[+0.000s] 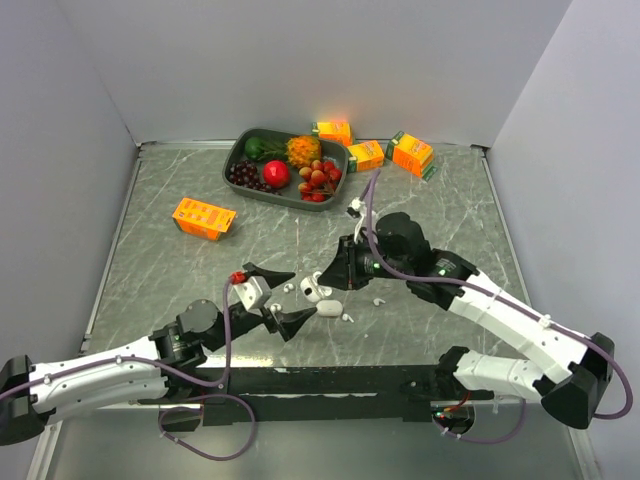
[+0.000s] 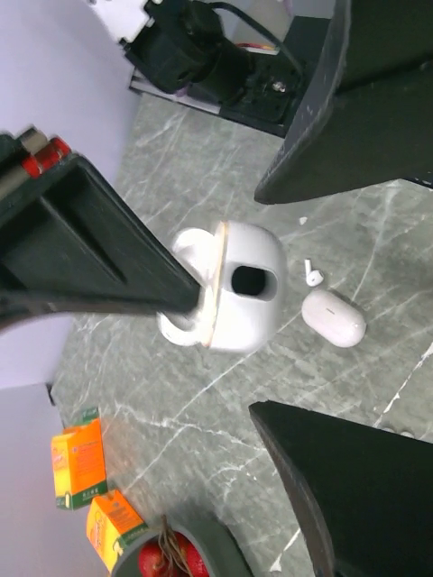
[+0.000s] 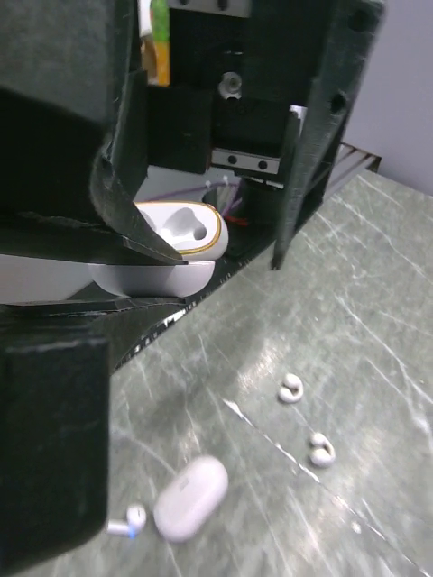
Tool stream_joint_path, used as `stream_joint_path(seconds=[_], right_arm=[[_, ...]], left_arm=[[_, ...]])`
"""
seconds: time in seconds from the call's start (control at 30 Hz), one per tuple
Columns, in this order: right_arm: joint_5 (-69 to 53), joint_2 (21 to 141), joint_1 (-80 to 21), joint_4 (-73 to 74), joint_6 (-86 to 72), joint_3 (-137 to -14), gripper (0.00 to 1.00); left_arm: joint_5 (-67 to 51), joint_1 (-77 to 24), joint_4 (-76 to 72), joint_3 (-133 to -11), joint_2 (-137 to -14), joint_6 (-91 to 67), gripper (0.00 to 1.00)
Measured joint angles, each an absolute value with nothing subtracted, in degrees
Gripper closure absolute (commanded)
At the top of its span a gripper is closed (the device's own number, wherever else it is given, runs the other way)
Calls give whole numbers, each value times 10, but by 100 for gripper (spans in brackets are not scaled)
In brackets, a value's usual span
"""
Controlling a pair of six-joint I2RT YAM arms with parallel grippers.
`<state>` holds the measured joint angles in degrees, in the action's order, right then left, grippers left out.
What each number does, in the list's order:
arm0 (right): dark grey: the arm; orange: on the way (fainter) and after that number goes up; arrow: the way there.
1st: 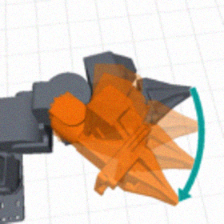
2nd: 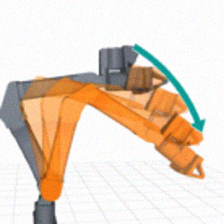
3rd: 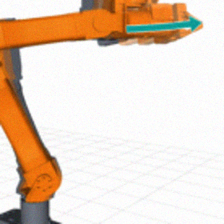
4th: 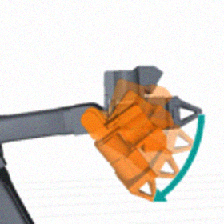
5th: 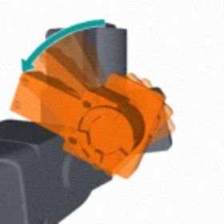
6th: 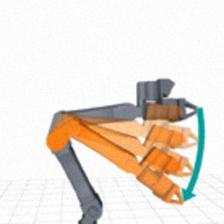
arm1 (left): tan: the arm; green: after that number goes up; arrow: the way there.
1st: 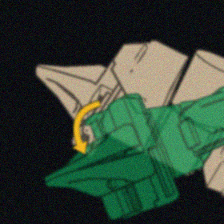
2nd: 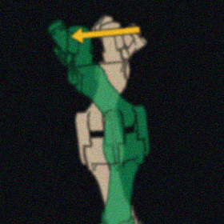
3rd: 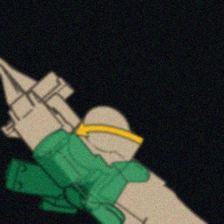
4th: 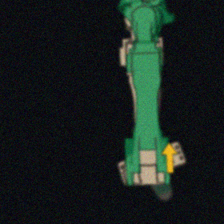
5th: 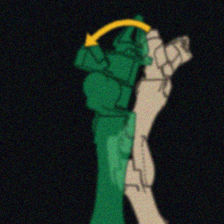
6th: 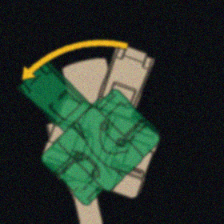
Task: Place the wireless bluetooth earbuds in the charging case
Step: Adjust the charging case.
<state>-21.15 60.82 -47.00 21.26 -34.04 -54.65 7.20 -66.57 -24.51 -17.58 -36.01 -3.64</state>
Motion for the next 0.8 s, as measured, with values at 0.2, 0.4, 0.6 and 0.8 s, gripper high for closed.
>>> stream_joint_path(seconds=[0.2,0.4,0.6,0.8], right_arm=[[-211,595,-469,280,-265,-623,100],[-189,579,-485,318,-156,-667,100],[-176,572,-515,375,-40,-670,100],[-208,582,-524,399,21,-682,100]], left_arm=[[99,-665,-195,-193,-334,-66,4],[97,-665,-157,-212,-290,-126,4],[24,-665,-119,-265,-285,-165,4],[-41,-665,-102,-296,-373,-168,4]])
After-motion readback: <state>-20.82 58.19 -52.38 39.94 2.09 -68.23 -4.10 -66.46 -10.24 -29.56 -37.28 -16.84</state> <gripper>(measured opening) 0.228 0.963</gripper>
